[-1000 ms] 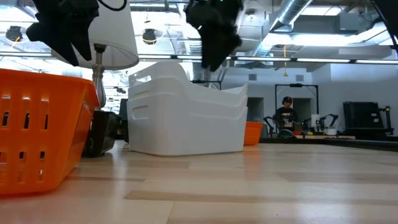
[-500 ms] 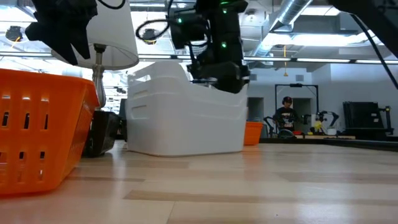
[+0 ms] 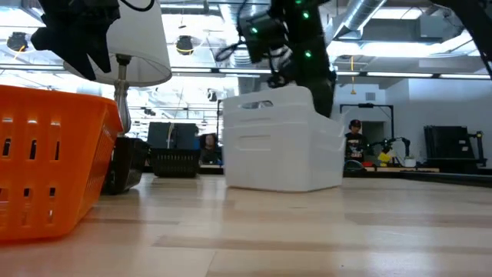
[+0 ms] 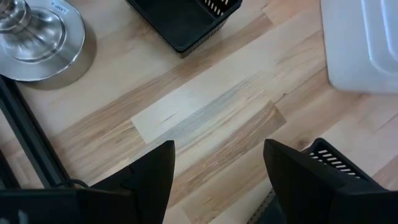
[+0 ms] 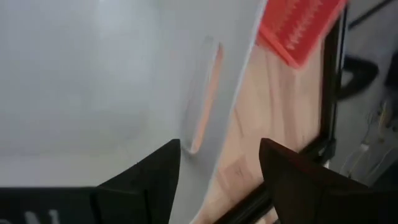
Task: Stack baskets by color
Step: Move the stacked bins to the top, then stack the black basket on top of the stacked black bin
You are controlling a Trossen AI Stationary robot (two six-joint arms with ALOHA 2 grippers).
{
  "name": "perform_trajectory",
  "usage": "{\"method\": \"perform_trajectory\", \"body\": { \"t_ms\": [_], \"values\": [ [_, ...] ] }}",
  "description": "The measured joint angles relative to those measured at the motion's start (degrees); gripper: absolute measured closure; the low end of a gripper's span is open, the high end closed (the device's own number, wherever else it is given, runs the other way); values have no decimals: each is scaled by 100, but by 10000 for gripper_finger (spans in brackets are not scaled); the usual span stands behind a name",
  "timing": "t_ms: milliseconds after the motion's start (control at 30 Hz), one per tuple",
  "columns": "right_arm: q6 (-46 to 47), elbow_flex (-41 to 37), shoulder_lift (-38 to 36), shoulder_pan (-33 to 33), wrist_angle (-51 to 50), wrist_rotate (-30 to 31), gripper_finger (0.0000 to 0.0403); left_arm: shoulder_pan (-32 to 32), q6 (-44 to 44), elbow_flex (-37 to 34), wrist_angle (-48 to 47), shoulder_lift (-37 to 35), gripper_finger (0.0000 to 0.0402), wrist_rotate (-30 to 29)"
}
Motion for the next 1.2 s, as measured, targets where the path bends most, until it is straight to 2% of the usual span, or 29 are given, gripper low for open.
{"method": "perform_trajectory", "body": {
  "t_ms": [233, 367, 500, 567, 633, 733, 867, 1000, 1133, 1200],
  "values": [
    [144, -1150, -607, -602, -26, 331, 164, 0, 114, 0, 1, -2, 168, -1],
    [2, -1535, -859, -1079, -24, 1187, 164, 0, 189, 0, 0, -2, 168, -1],
    [-181, -1590, -1055, -1670, -25, 2068, 164, 0, 210, 0, 2, -2, 168, -1],
    [-250, -1534, -1064, -1987, -11, 2270, 164, 0, 265, 0, 0, -2, 168, 1],
    [-305, -1364, -1066, -2244, -13, 2118, 164, 0, 323, 0, 2, -2, 168, 51],
    [-319, -1087, -1162, -2432, 2, 1489, 164, 0, 333, 0, 0, -2, 168, 117],
    [-345, -622, -1386, -2372, 78, 1075, 164, 2, 493, 0, 0, -2, 168, 249],
    [20, 11, -1718, -2143, 256, 689, 164, 0, 633, 0, 2, -2, 168, 524],
    [526, 337, -2037, -1745, 1344, -233, 164, 0, 631, 0, 5, -2, 168, 570],
    [596, 342, -2094, -1494, 2021, -408, 164, 0, 628, 0, 22, -2, 168, 570]
  ]
}}
